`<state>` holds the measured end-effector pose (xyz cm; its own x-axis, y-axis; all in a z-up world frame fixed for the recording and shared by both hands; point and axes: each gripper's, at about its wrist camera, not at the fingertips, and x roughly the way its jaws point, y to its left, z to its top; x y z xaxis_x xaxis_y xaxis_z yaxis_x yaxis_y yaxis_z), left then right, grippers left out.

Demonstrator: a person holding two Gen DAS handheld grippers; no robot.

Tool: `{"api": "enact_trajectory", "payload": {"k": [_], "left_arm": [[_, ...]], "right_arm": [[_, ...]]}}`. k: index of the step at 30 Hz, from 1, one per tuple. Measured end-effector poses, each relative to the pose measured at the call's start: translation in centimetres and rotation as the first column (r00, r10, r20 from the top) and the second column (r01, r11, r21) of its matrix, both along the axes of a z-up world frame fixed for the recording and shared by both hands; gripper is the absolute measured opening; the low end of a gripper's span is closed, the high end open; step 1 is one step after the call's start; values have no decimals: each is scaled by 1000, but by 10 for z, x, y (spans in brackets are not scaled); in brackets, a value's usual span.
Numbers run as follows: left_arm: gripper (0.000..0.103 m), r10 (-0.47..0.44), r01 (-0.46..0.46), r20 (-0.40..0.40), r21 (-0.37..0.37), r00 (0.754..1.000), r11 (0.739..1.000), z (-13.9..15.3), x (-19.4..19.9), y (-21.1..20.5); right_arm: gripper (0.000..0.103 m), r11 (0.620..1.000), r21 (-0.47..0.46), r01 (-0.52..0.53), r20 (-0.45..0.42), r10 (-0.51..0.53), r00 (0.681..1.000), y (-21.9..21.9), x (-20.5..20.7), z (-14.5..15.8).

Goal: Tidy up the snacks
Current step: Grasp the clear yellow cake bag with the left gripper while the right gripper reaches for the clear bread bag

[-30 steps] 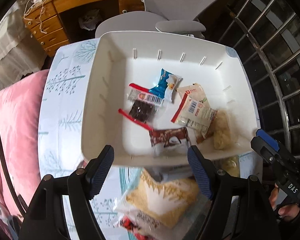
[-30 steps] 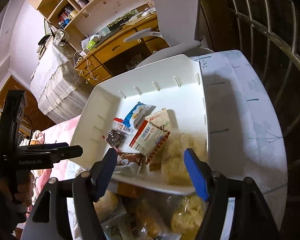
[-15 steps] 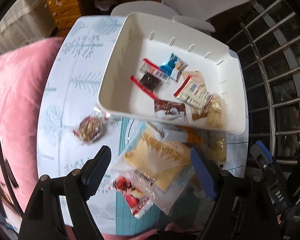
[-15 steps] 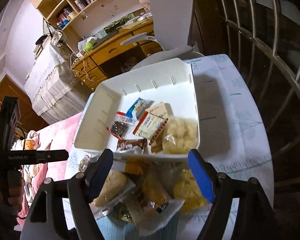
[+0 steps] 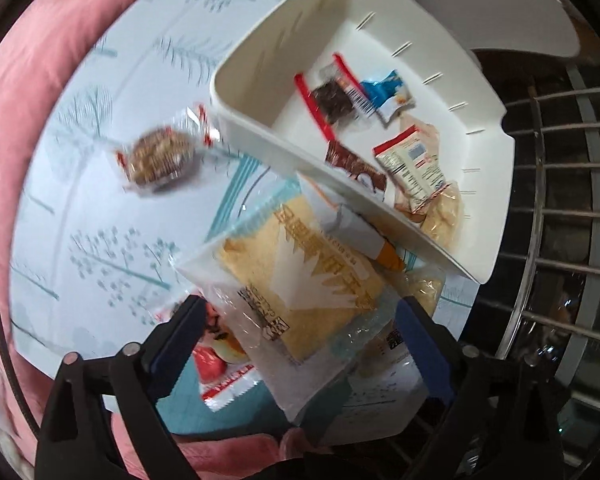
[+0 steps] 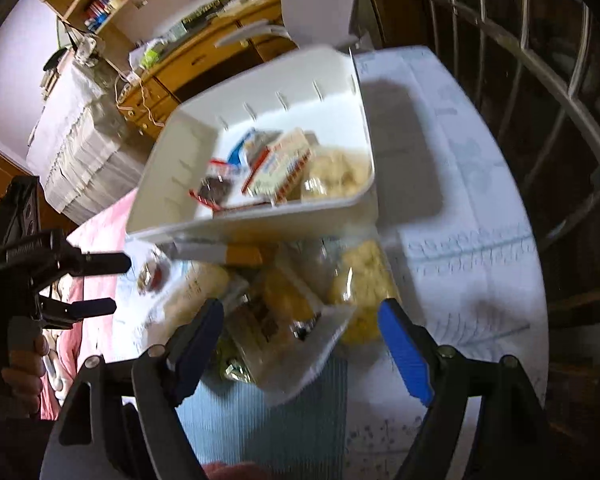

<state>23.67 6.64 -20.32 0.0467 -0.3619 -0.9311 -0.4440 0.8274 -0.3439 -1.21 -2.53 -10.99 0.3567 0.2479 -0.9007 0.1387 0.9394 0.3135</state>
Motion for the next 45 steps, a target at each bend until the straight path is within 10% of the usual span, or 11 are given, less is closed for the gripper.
{"api": "enact_trajectory", "payload": {"k": [9,21,38,45], "left_arm": [[102,135,-139,-76,-56,988,989,-28,3,-9],[102,145,-129,-193,94,971,987,-56,33,-41],[103,157,-113,-237,188,959,976,-99,51,-60],[77,206,-169,-220,176,954,970,-104,36,-43]], "right_arm": [[81,994,85,-75,-127,85,988,2,0,-39],[79,974,185,-127,-156,157,975,-1,6,-64],[44,953,269,-141,-157,188,970,-7,10,-75],[39,956,244,-163,-141,201,969,2,15,-71]]}}
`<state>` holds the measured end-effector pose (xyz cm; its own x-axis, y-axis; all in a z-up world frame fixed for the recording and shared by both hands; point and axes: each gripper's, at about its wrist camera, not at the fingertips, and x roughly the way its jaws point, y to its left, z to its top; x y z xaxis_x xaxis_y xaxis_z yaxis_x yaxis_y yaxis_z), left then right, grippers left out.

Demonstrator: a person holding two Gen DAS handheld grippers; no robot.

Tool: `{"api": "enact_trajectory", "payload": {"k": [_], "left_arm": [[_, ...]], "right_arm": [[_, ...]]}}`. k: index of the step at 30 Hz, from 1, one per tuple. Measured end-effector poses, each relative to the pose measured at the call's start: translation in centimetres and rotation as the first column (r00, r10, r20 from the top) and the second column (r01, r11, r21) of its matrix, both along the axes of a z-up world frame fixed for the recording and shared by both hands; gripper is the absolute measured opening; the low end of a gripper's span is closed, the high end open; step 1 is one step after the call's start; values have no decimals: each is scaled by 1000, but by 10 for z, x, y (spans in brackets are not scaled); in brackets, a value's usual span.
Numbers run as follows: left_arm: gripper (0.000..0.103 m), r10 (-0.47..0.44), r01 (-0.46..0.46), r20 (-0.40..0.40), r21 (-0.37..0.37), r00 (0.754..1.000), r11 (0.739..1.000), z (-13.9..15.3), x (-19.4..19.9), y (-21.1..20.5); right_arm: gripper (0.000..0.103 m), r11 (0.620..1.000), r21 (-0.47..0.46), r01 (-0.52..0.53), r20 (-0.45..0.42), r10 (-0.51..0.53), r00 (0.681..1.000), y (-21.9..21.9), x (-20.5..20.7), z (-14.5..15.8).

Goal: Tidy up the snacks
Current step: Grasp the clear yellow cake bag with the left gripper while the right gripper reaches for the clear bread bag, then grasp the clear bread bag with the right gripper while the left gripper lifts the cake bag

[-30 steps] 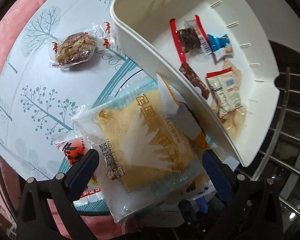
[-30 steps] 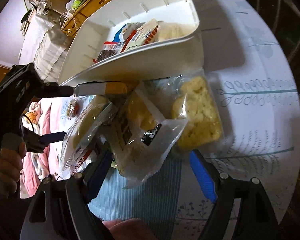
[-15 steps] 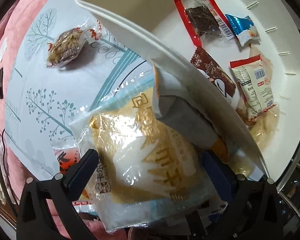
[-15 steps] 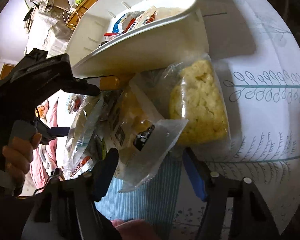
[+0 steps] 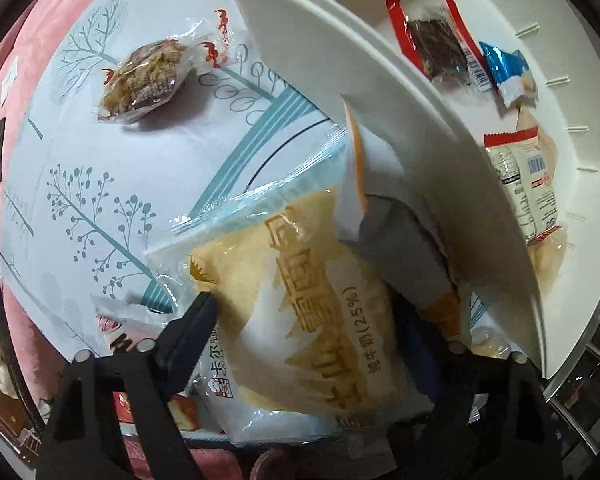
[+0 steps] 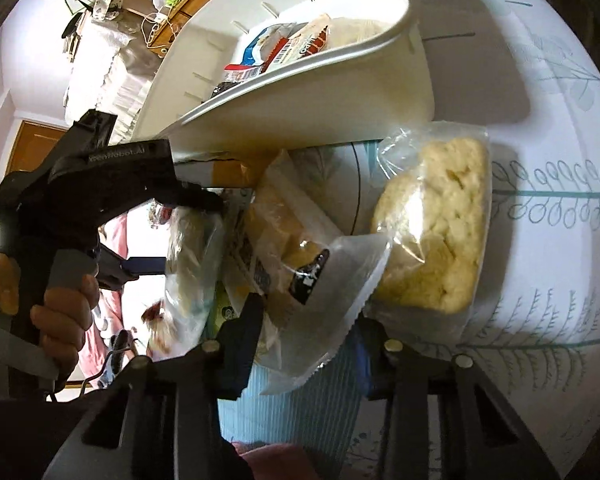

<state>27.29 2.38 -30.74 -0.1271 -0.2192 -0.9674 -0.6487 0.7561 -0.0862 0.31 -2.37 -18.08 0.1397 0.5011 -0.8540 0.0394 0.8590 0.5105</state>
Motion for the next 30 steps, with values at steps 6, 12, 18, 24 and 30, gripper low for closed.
{"api": "enact_trajectory", "payload": {"k": [6,12,18,24,30], "left_arm": [[57,-25,25,34,3,999,1000,11,-6,3],[45,-48,50,80,-20,996,999,25,-23,14],[32,-29,36,169,-34,985,999,54,-47,30],[29,-47,66,245,-74,968,995,88,-64,45],[28,-88,119,299,-87,950,989,133,-63,47]], "right_arm": [[36,999,-28,24,22,-24,999,0,-3,10],[33,995,-79,53,59,-49,997,0,-13,25],[30,988,-141,62,88,-50,995,2,-24,38],[27,983,-173,55,144,-30,989,13,-34,60],[24,979,-201,35,196,6,981,25,-37,83]]}}
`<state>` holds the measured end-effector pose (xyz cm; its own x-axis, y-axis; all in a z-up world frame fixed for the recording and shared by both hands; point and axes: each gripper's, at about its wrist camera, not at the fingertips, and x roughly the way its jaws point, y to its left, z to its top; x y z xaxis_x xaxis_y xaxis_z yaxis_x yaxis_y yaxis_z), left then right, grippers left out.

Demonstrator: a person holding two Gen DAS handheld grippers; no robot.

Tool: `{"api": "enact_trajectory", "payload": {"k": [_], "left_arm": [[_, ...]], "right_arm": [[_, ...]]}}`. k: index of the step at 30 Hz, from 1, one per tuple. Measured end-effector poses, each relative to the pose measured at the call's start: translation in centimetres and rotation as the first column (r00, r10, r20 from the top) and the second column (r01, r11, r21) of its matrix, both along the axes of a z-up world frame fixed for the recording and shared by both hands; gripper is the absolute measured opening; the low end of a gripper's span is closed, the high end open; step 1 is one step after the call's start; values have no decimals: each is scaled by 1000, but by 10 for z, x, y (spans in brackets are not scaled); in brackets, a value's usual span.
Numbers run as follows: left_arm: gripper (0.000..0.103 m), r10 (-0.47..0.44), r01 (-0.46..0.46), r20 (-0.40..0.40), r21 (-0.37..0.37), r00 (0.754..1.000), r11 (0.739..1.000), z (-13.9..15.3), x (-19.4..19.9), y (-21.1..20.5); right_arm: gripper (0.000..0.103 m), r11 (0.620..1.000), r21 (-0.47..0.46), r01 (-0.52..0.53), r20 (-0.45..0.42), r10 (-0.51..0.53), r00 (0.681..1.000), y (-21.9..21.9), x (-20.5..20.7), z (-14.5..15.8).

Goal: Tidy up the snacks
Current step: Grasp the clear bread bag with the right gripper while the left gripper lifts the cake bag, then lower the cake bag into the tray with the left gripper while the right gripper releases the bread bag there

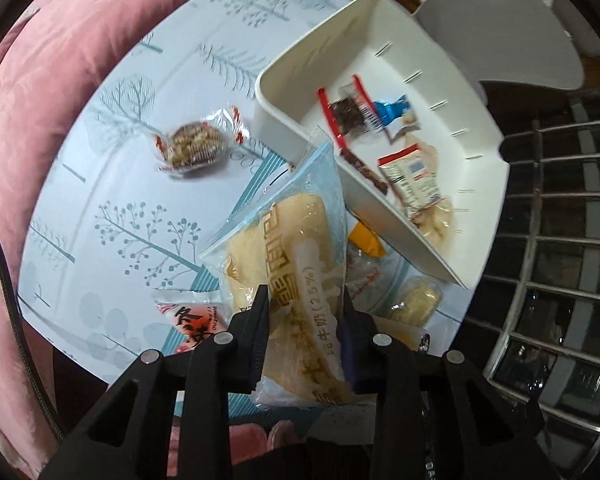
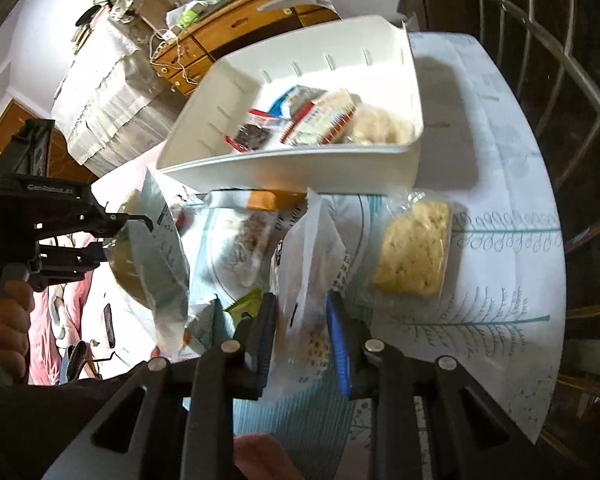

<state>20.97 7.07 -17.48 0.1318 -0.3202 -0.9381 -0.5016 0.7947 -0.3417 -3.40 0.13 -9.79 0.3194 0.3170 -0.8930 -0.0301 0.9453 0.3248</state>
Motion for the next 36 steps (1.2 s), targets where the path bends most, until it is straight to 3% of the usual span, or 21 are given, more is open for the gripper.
{"api": "enact_trajectory", "payload": {"k": [7,13,22,30,36], "left_arm": [[28,-75,76,49,-17,996,997,46,2,17],[28,-164,162,92,20,982,987,76,24,22],[29,-281,266,204,101,938,959,125,74,23],[29,-372,332,235,194,898,923,121,124,21],[29,-512,444,248,283,823,850,97,156,8]], "right_arm": [[23,998,-13,-64,52,65,997,19,6,25],[23,993,-23,-113,120,115,986,33,19,53],[23,995,-20,-102,238,104,966,40,55,92],[23,998,-26,-51,296,57,954,44,92,95],[23,999,-40,7,276,4,961,44,117,76]]}}
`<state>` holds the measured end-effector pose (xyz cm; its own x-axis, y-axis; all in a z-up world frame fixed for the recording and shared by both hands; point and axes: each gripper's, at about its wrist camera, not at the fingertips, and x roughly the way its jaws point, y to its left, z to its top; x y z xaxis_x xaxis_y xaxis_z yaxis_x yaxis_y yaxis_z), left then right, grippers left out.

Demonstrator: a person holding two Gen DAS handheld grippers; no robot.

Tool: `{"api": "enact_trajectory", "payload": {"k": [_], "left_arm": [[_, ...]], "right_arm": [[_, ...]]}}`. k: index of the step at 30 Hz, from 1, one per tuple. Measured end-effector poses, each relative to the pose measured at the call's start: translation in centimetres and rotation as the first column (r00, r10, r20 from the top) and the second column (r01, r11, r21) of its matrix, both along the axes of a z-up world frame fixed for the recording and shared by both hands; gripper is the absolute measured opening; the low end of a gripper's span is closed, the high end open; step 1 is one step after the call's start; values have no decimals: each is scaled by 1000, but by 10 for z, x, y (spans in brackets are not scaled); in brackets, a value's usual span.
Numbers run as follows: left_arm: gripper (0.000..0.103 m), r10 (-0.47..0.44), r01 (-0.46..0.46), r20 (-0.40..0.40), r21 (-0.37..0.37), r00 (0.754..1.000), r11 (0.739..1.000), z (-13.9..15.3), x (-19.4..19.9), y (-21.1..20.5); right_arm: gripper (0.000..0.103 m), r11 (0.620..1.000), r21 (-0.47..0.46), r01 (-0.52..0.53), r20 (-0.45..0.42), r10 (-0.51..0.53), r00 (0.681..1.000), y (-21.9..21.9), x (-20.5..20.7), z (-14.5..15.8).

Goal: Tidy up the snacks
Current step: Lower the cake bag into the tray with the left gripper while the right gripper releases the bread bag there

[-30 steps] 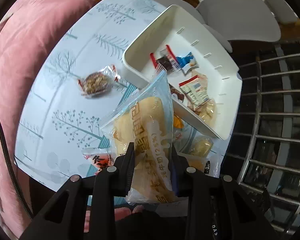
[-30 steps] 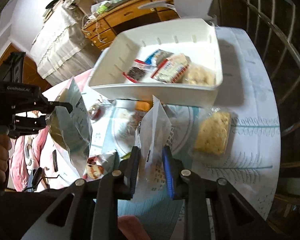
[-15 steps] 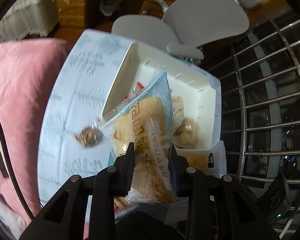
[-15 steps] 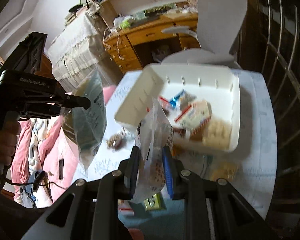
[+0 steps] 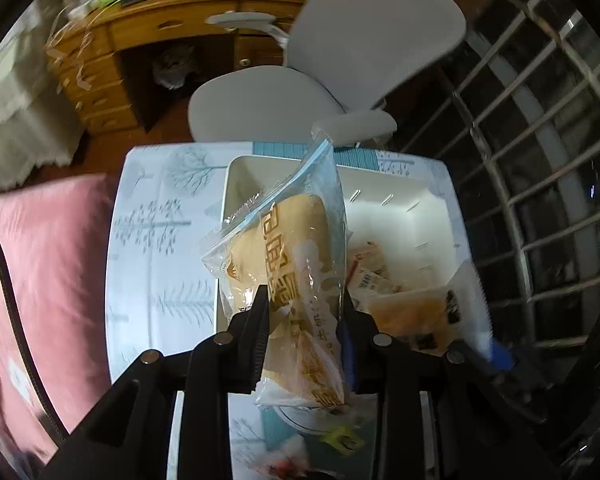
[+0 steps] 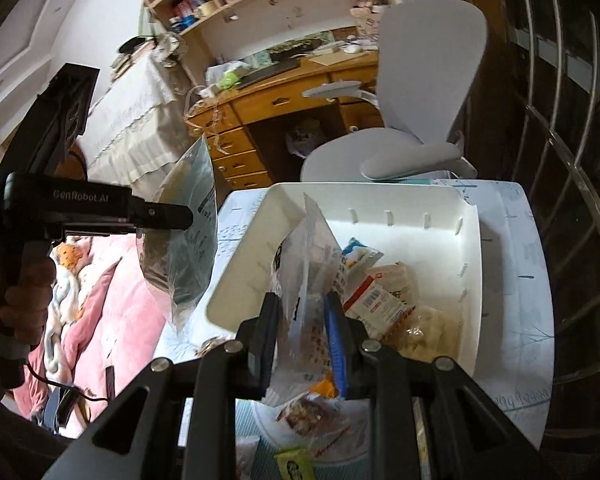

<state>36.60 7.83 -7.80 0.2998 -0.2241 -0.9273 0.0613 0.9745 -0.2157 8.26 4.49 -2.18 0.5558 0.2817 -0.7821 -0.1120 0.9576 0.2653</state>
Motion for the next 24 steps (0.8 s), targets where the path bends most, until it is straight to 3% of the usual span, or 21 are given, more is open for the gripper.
{"api": "enact_trajectory", "payload": {"k": [4,6,8,10,11,14,17,24], "left_arm": [[31,-96,95,10,60,995,994,-22,11,-16],[33,-135,136,-16,82,991,987,-34,13,-25],[36,-156,157,-24,69,988,985,-42,12,-29],[43,-175,176,-31,52,984,983,-45,12,-33],[54,-182,183,-31,53,983,982,-45,11,-35],[58,-183,185,-27,54,983,981,-44,6,-37],[64,-165,167,-32,48,986,985,-41,-1,-34],[64,-114,116,-25,57,993,992,-29,-31,-21]], "right_arm": [[25,999,-32,31,-31,-32,999,-3,11,-16],[30,997,-35,72,-72,-75,995,-9,17,-28],[32,991,-41,128,-98,-132,986,-18,19,-35],[32,986,-64,154,-118,-160,980,-25,18,-38],[33,984,-77,161,-120,-169,978,-28,16,-39],[34,980,-88,176,-125,-186,975,-35,10,-39],[44,977,-94,194,-124,-204,971,-38,1,-37],[47,978,-98,183,-139,-196,971,-35,-20,-32]]}}
